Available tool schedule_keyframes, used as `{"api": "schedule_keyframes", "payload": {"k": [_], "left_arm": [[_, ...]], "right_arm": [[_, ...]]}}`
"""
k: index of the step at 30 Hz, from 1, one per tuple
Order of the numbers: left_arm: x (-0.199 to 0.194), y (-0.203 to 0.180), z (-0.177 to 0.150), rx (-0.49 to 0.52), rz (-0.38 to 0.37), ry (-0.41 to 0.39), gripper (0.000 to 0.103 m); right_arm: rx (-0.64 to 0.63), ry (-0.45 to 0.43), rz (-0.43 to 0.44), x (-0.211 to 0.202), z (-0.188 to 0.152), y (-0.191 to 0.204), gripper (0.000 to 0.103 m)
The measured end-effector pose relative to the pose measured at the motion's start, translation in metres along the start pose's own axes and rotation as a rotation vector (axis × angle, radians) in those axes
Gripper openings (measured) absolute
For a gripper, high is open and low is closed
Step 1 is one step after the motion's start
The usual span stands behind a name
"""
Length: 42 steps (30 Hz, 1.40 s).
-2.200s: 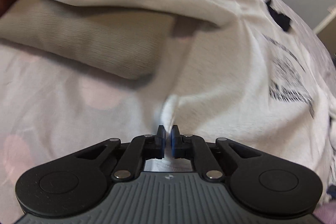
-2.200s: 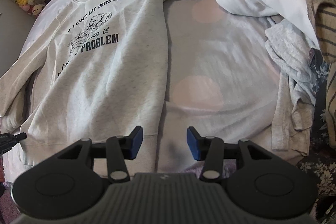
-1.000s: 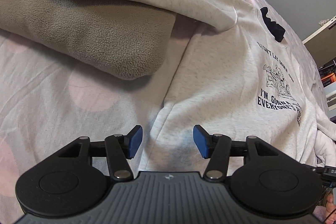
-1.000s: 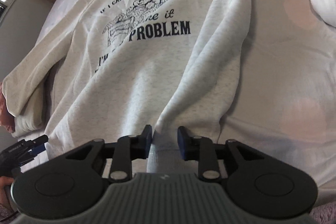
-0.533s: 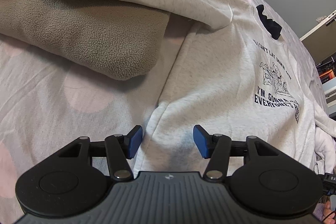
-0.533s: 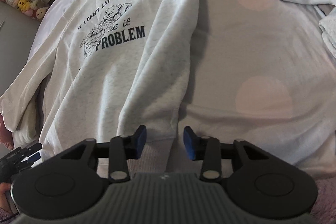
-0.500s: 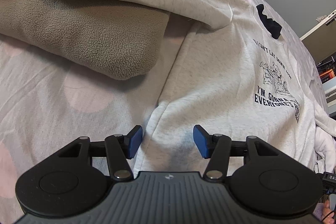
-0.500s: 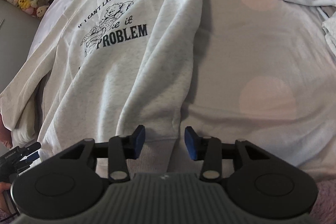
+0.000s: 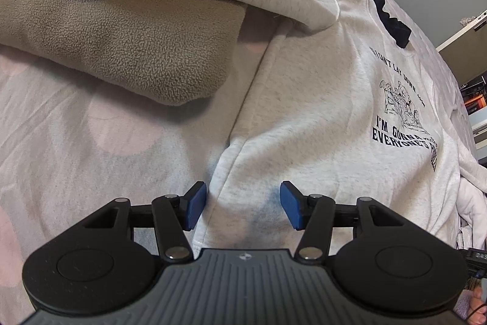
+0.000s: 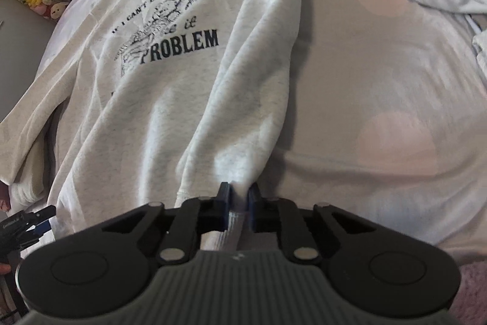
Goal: Fold clothes
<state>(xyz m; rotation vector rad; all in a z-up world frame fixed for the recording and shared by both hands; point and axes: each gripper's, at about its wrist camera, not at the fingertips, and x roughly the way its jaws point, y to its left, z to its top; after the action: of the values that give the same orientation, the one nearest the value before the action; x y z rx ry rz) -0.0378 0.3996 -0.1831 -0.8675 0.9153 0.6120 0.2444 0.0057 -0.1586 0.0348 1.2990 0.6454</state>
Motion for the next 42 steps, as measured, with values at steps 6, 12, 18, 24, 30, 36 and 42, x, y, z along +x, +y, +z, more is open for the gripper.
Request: {"api": "schedule_keyframes", "payload": {"k": [6,12,18,24,30,36,42], "left_arm": [[-0.004,-0.001,-0.001,-0.001,-0.032,0.0,0.04],[-0.009,-0.005,-0.002,-0.01,-0.077,-0.002,0.048],[-0.017,-0.001,-0.006,-0.052,-0.108,-0.009,0.066],[0.001,-0.018,-0.011,0.025,-0.044,0.088,0.068],[0.009,-0.035,-0.018,0.123,0.041,0.121,0.011],[-0.028,-0.02,-0.007,0.064,-0.055,0.035,0.004],[-0.011,0.023,-0.007,-0.031,0.064,0.147,0.004]], "right_arm": [[-0.135,-0.04,-0.093,-0.08,-0.008,-0.019,0.009],[-0.097,0.05,-0.203,-0.083,-0.021,-0.075,0.009],[-0.057,0.08,-0.229,-0.058,-0.019,-0.082,0.016],[-0.003,0.025,-0.199,-0.07,-0.013,-0.09,0.044],[0.128,0.004,-0.183,-0.078,-0.008,-0.12,0.045],[0.234,0.009,-0.139,-0.076,-0.005,-0.137,0.045],[0.216,0.087,-0.083,-0.056,0.004,-0.126,0.045]]}}
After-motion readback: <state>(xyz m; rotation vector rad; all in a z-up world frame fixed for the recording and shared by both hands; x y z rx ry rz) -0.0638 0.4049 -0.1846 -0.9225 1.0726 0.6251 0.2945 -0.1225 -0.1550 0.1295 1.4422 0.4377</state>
